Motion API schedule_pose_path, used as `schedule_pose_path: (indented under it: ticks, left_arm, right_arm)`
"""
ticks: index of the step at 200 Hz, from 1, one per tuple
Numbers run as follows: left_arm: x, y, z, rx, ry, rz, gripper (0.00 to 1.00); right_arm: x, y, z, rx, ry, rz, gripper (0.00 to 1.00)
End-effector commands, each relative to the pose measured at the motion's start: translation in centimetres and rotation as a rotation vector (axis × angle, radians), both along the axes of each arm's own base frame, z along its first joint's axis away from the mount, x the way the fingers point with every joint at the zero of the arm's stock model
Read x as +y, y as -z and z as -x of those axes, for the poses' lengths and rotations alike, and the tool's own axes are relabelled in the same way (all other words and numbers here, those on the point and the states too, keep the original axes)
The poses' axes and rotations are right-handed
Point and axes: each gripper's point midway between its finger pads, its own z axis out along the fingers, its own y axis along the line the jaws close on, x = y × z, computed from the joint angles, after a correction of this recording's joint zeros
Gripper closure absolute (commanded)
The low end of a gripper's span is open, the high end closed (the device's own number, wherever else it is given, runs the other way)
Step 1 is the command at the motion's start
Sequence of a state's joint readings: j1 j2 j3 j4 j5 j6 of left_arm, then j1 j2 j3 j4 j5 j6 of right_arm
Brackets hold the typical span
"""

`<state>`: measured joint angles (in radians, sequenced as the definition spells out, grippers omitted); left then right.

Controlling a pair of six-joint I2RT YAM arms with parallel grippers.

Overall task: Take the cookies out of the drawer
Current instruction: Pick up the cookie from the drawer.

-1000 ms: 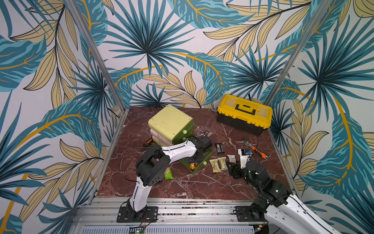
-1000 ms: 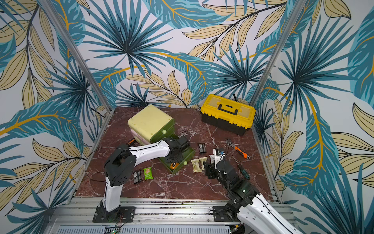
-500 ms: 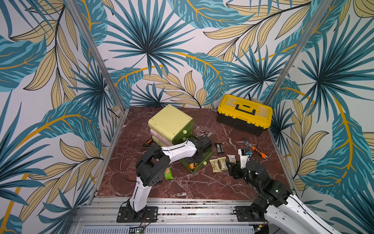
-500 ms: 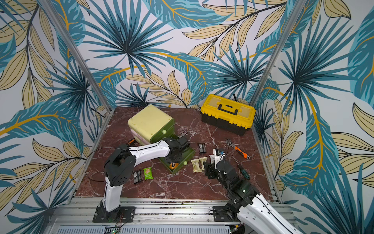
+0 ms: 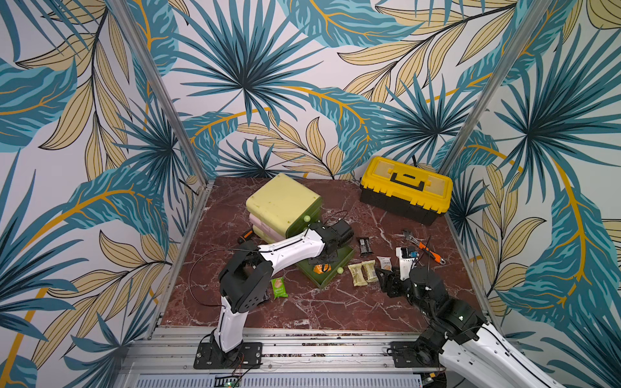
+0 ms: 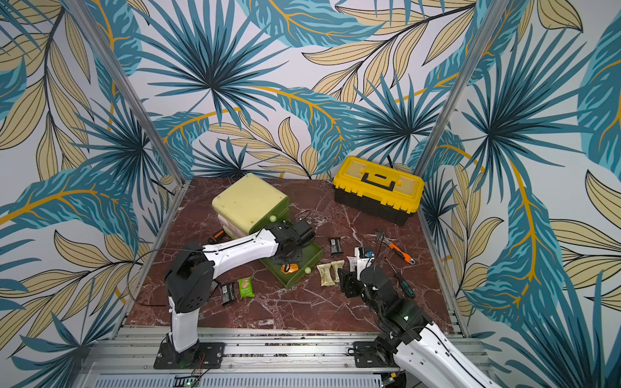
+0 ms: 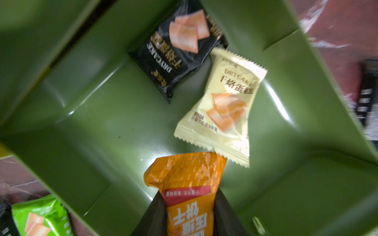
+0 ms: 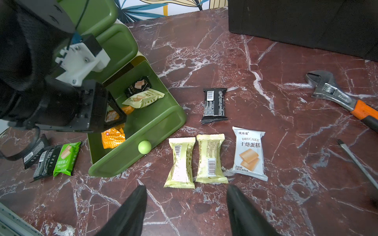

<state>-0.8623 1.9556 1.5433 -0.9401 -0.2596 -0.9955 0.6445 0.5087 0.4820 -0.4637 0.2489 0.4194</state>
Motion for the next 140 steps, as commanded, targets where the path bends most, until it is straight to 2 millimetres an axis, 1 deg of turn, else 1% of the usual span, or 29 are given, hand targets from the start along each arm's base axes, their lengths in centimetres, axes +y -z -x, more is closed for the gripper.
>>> schedule_pose_path:
  ticks: [1,16,41,89,108,124,140]
  left_arm:
    - [0.3,-3.6,0.1,-0.057,0.012,0.008,0.63]
    - [0.7,-4.1,0.9,-0.055,0.015,0.001,0.63]
    - [1.8,-5.0,2.9,-0.052,0.005,-0.014,0.63]
    - [5.0,-6.0,5.8,-0.046,-0.033,-0.035,0.63]
    - [6.6,-5.3,7.4,-0.024,-0.06,-0.035,0.63]
    - [8.0,-4.1,8.9,-0.005,-0.085,-0.024,0.63]
    - [8.5,-3.0,9.3,-0.022,-0.09,0.002,0.63]
  right_arm:
    - [-0.2,1.1,0.4,0.027,0.002,0.005,0.35]
    - [-0.2,1.1,0.4,0.025,0.002,0.006,0.35]
    - [-0.2,1.1,0.4,0.022,0.0,0.008,0.34]
    - [-0.1,1.0,0.5,0.023,-0.009,0.002,0.34]
    - [-0.1,1.0,0.5,0.023,-0.01,0.001,0.34]
    - [0.0,1.1,0.5,0.025,-0.012,-0.001,0.34]
    - [0.0,1.1,0.5,0.025,-0.015,-0.003,0.34]
